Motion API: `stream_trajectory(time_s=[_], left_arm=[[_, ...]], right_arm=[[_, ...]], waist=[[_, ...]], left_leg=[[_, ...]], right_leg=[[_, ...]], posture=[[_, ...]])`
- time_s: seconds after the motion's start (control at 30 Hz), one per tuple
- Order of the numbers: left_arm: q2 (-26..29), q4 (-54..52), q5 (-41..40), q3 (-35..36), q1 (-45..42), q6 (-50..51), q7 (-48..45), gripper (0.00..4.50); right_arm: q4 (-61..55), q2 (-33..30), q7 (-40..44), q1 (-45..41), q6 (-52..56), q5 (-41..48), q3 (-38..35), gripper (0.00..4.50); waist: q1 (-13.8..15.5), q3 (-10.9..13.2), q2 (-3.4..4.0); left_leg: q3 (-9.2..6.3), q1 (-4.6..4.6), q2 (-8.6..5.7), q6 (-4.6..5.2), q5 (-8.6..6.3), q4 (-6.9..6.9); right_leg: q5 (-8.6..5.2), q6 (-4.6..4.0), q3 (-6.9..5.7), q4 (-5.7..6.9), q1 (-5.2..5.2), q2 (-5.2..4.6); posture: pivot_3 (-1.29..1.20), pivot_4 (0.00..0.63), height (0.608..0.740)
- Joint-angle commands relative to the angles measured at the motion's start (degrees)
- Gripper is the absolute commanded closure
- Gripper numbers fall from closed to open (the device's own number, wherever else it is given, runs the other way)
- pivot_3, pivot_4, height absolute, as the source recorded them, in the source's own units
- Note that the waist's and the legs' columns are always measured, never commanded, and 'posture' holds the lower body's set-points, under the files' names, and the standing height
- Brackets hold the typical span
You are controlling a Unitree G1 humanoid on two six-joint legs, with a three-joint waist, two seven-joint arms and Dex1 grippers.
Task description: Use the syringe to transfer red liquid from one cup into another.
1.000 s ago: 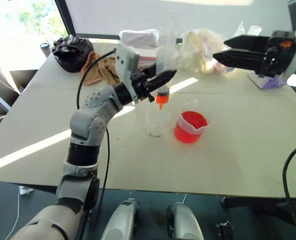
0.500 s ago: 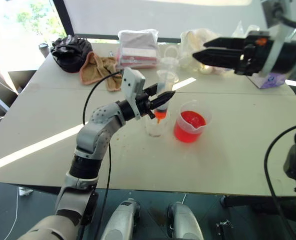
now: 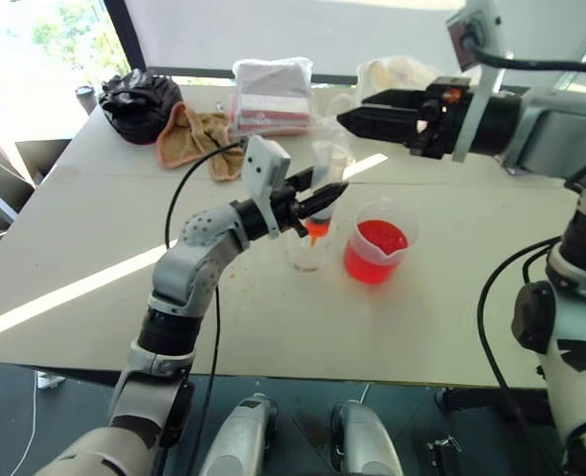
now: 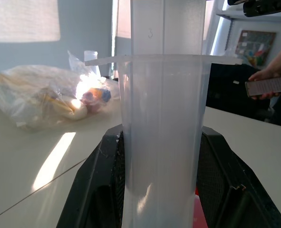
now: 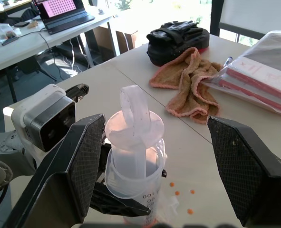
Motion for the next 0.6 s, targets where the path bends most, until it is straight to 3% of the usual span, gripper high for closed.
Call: stream_trajectory(time_s=[0.03, 0.1, 0.27, 0.6], left_arm=[[0.0, -2.4, 0.0, 0.3, -0.3, -1.1, 0.3, 3.07], [0.0, -2.6, 0.1, 0.2, -0.1, -1.2, 0.3, 3.07], [-0.1, -3.0, 0.2, 0.0, 0.5, -1.0, 0.5, 3.07], [0.0, -2.6, 0.0, 0.6, -0.3, -0.9, 1.1, 3.07]], right_arm=[[-0.1, 0.8, -0.9, -2.0, -1.1, -0.4, -1.0, 1.18], [0.1, 1.3, -1.0, -2.1, -1.3, -0.6, -0.7, 1.69], [0.7, 2.8, -1.4, -2.3, -1.7, -1.2, -0.1, 4.33], [-2.1, 2.1, 1.8, -2.5, 0.9, 0.2, 4.0, 4.47]], waist=[[0.0, 0.0, 0.0], [0.0, 0.0, 0.0], [-0.1, 0.0, 0.0], [-0.4, 0.0, 0.0]], left_leg=[[0.0, 0.0, 0.0, 0.0, 0.0, 0.0], [0.0, 0.0, 0.0, 0.0, 0.0, 0.0], [0.0, 0.0, 0.0, 0.0, 0.0, 0.0], [-0.01, 0.0, 0.0, 0.0, 0.0, 0.0]], right_leg=[[0.0, 0.0, 0.0, 0.0, 0.0, 0.0], [0.0, 0.0, 0.0, 0.0, 0.0, 0.0], [0.0, 0.0, 0.0, 0.01, 0.0, 0.01], [0.0, 0.0, 0.0, 0.02, -0.01, 0.02]], posture=[[0.0, 0.15, 0.74], [0.0, 0.15, 0.74], [0.0, 0.15, 0.74], [0.0, 0.15, 0.74]])
